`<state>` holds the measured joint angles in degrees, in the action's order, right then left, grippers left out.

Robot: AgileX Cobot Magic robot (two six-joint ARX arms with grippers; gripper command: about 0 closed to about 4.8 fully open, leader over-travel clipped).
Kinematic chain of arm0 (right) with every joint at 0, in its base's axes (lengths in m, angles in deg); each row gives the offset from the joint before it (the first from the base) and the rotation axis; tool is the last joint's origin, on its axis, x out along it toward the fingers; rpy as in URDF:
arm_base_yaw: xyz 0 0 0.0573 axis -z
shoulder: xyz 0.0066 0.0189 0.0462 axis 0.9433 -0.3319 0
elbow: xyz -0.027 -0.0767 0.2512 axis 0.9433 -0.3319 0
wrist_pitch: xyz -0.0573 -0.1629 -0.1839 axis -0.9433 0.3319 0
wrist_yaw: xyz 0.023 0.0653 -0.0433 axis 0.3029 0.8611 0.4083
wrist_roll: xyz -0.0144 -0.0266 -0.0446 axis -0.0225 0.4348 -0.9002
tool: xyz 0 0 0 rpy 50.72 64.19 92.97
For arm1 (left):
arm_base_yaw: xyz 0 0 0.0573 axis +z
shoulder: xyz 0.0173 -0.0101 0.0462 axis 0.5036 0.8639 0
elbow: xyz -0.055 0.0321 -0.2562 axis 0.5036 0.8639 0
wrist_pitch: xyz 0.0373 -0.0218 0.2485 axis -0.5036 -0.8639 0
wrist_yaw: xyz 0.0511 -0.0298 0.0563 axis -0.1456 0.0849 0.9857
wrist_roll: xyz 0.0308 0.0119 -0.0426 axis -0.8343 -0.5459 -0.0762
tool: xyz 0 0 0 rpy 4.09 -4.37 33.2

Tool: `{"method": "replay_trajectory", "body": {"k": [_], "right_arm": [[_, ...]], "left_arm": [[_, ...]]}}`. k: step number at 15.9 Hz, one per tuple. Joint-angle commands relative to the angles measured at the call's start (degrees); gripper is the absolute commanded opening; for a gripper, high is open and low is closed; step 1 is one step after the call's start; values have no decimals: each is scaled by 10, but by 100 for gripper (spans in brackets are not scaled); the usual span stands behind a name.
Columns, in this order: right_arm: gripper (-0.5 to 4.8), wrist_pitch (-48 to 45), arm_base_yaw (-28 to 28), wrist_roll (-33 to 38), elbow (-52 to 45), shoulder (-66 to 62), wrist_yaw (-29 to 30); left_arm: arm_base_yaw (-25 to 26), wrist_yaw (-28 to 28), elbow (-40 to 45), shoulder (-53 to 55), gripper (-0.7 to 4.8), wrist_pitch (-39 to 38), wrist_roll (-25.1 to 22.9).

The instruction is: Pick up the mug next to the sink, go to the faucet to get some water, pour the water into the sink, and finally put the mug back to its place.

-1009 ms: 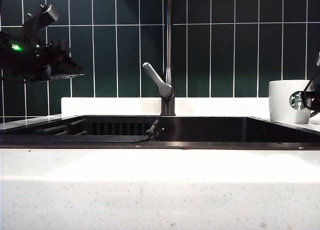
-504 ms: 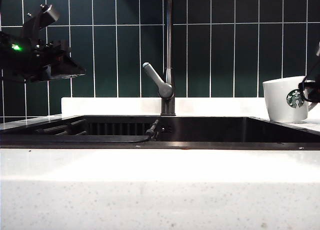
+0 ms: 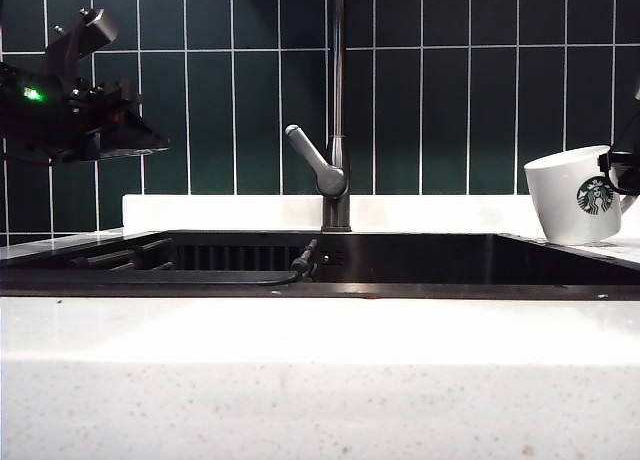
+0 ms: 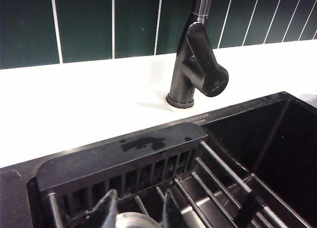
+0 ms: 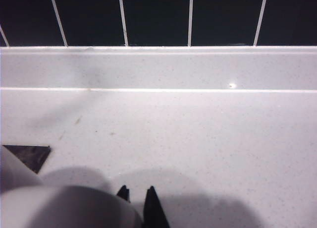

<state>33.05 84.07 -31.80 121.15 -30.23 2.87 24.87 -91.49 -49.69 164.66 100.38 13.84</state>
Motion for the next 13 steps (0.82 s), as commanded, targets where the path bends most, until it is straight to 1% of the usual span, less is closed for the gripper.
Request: {"method": "replay_trajectory", "body": {"k": [1,2,6,8,10,13], "right_arm": [[22,45,7,-19,1,1,-12],[22,57,10,-19,1,1,-17],[92,82,13,-19,0,2,-22],[97,108,13,-19,0,2,-22],[119,116,13,-19,1,5,-22],[119,121,13,-22,0,29,-23]], "left_arm": [[-1,-4,-3,-1,117,4,0],[-1,-4,-3,-1,117,3,0],[-1,-5,-3,-1,118,1,11],[-1,-14,-3,-1,118,0,11],[-1,-14,-3,-1,118,0,11],[-1,-14,-3,-1,118,-4,11]]}}
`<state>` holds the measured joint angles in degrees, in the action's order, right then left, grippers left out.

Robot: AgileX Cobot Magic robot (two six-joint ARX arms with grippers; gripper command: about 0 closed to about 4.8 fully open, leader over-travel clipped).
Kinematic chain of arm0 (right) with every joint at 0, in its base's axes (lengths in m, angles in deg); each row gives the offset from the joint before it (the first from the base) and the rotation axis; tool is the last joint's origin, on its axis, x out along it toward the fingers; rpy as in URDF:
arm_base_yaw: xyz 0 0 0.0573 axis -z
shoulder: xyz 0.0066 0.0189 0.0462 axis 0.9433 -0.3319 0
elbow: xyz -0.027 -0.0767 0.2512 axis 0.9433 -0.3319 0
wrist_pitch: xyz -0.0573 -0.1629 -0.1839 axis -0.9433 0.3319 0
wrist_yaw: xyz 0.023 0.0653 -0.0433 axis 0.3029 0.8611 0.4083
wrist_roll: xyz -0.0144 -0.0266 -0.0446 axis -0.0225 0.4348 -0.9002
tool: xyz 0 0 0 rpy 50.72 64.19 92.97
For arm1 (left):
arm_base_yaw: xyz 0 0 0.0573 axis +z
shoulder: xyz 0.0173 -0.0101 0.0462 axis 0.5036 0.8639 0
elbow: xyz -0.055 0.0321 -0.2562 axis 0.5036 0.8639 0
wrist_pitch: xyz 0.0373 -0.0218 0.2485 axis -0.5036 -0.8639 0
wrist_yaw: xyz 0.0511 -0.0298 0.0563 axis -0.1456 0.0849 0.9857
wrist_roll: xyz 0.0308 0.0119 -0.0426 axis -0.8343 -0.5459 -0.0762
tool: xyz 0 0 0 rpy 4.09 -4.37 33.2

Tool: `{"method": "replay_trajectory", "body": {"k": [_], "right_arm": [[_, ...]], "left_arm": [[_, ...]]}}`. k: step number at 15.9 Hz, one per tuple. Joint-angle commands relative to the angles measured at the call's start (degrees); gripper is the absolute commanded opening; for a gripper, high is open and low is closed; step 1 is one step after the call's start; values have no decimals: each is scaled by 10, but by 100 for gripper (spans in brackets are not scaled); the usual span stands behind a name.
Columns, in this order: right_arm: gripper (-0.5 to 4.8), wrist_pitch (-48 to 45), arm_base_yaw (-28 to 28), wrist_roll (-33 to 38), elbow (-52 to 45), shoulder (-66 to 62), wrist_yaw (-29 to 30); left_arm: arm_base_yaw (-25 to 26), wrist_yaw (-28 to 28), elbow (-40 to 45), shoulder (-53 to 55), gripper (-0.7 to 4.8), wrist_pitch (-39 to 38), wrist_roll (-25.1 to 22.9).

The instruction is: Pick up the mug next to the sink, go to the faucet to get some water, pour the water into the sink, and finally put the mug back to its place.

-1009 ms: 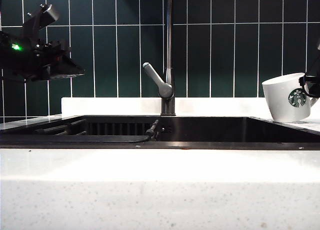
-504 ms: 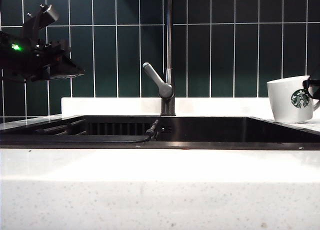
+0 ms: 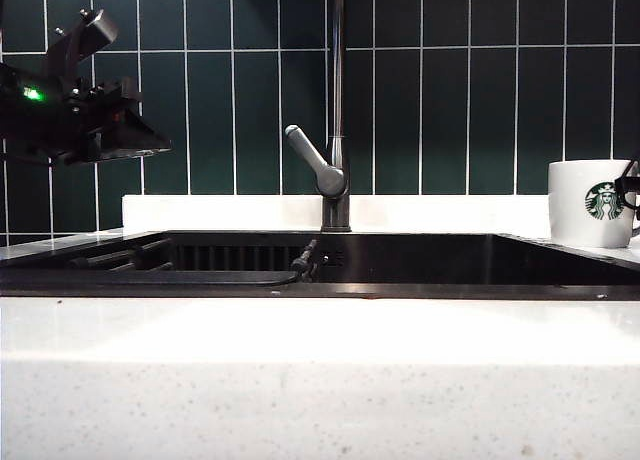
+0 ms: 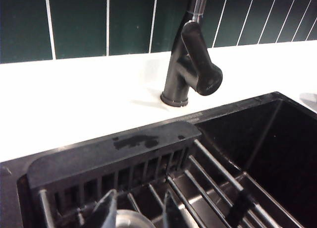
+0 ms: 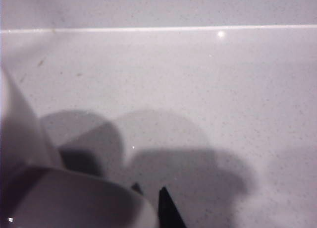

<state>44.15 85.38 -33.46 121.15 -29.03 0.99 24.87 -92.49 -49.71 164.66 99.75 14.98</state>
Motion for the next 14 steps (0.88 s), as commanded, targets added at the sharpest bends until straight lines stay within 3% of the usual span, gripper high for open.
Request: {"method": "replay_trajectory", "body": {"k": [1,7,11,14], "right_arm": [[119,11,0,-8,0,24,-5],[109,26,0,-17,1,54,-8],[39,26,0,-17,1,54,-18],[20,24,-2,-17,1,55,-18]], "left_arm": [[-1,-4,-3,-1,118,2,0],[-1,-4,-3,-1,118,3,-1],[-1,-4,-3,-1,118,3,-1],[-1,-15,-3,-1,118,3,0]]}}
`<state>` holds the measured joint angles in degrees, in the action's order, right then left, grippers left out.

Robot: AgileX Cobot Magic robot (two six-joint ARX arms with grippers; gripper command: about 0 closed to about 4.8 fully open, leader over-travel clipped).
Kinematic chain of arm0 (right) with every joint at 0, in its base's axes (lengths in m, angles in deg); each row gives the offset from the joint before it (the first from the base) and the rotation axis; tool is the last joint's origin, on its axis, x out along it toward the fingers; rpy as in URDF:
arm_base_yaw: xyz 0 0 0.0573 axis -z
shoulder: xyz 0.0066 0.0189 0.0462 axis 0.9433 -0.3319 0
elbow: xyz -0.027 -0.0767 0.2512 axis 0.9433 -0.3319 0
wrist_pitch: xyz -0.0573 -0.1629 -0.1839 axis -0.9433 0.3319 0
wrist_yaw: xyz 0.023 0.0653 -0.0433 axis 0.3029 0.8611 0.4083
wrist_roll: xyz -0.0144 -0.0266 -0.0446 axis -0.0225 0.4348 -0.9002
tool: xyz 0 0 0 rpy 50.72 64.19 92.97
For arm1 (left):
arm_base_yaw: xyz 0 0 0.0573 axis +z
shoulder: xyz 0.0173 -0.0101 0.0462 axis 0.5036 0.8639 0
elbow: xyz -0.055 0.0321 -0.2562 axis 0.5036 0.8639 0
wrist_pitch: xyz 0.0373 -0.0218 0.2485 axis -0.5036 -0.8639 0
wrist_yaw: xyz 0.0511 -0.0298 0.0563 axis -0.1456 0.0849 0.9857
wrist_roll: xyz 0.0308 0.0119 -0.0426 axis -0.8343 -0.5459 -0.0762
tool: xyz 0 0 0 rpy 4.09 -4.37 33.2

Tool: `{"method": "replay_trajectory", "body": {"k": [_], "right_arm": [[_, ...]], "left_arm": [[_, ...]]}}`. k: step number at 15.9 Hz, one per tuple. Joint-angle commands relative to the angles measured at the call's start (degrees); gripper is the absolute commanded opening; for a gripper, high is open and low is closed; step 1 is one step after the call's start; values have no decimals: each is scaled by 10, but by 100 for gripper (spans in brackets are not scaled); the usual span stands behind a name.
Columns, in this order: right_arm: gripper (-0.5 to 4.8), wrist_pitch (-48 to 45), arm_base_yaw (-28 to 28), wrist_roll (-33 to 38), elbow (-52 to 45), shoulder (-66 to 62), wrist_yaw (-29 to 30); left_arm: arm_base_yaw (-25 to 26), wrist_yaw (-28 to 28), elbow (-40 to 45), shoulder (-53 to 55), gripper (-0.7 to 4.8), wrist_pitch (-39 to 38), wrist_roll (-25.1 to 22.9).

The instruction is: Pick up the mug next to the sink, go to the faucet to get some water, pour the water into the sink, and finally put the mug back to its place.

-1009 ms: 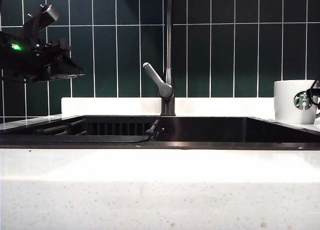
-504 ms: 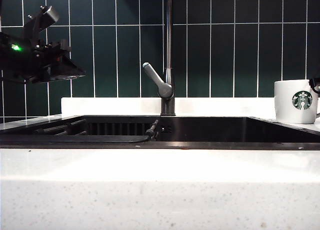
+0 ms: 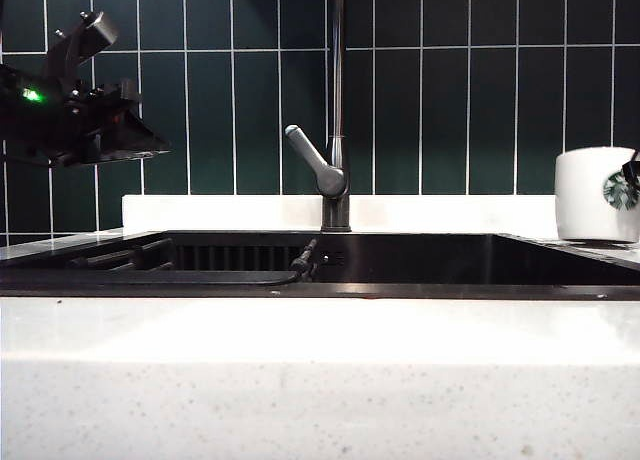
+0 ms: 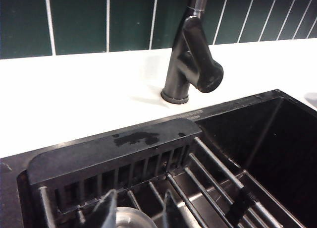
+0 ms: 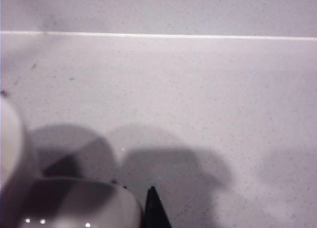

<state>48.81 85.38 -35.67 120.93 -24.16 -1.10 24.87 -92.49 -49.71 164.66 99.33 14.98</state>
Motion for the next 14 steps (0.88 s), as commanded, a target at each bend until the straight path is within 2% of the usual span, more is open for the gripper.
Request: {"method": "replay_trajectory", "body": {"k": [1,3,9,12,14], "right_arm": [[20,-25,-4,5,3,10,5],[9,-33,-4,5,3,22,5],[8,-35,-25,13,9,73,12],[8,-29,-79,14,22,88,43],[8,26,-127,14,54,87,55]], "left_arm": [[-1,-39,-7,-1,118,7,2],[-1,-56,-25,-1,118,-3,15],[-1,-70,-116,23,119,-75,12],[-1,-107,-157,55,119,-81,14],[-1,-136,-191,80,120,-87,15]]}}
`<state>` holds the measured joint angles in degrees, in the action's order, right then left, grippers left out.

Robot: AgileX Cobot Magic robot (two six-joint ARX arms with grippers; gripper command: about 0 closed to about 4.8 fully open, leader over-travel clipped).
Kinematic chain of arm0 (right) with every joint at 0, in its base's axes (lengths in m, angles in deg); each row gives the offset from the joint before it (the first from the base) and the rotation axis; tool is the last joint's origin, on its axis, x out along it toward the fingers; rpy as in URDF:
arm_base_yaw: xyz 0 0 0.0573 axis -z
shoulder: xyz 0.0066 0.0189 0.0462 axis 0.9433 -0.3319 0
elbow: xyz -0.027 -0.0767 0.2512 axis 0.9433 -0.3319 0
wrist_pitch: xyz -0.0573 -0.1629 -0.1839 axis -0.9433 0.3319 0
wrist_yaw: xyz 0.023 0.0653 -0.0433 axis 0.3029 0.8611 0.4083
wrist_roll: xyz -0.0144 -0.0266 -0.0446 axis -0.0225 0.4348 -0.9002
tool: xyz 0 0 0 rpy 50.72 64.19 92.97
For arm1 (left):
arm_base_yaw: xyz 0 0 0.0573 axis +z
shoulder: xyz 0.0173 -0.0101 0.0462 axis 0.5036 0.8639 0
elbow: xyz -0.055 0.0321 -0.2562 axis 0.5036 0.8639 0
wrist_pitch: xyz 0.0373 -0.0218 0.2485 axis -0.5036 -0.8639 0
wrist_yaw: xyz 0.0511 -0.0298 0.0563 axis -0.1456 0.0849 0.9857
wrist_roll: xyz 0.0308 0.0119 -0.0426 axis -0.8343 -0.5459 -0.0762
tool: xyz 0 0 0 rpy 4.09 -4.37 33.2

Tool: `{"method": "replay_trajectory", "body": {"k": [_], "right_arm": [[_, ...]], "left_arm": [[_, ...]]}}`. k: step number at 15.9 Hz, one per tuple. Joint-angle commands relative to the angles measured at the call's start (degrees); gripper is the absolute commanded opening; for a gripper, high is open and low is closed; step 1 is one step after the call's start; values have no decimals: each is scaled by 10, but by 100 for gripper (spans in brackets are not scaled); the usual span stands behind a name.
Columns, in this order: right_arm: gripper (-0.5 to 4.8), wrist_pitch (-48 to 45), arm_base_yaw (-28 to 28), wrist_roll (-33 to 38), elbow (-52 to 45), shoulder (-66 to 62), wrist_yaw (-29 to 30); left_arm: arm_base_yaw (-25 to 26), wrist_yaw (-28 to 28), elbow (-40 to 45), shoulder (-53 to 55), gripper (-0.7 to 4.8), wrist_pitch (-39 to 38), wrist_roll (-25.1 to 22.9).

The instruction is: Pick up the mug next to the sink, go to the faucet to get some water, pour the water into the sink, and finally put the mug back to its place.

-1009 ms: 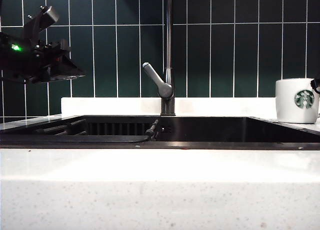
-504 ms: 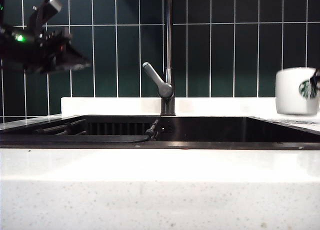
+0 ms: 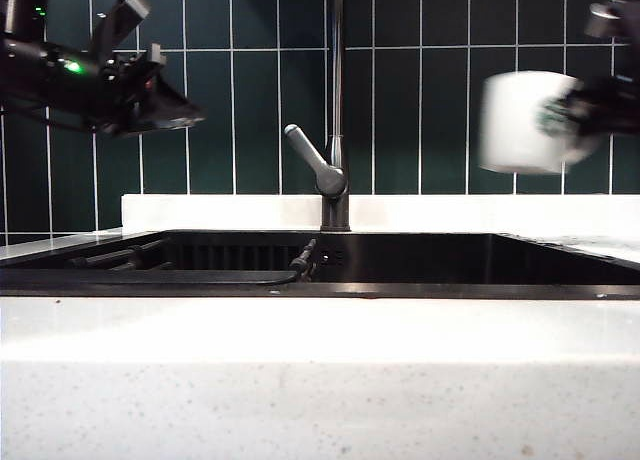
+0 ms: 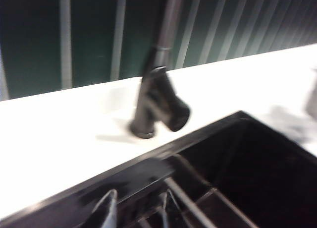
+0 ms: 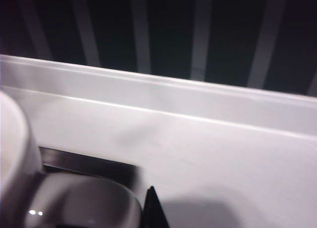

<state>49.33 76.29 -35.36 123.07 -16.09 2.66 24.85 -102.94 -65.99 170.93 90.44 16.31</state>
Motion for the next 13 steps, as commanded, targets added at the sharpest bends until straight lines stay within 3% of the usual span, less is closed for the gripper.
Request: {"method": "replay_trajectory", "body": {"k": [1,5,7,10,13], "right_arm": [[8,46,-54,11,48,6,17],[8,111,-127,11,119,2,15],[8,155,-159,11,161,-4,14],[8,196,-186,24,211,-23,14],[8,200,-196,47,228,-30,12]], "left_arm": [[-3,-30,-41,27,121,-3,0],[-14,-42,-120,95,127,-7,-1],[-22,-68,-180,150,159,-8,-1],[-35,-70,-269,219,161,-12,-1],[-44,-110,-355,276,162,-24,-1]]}}
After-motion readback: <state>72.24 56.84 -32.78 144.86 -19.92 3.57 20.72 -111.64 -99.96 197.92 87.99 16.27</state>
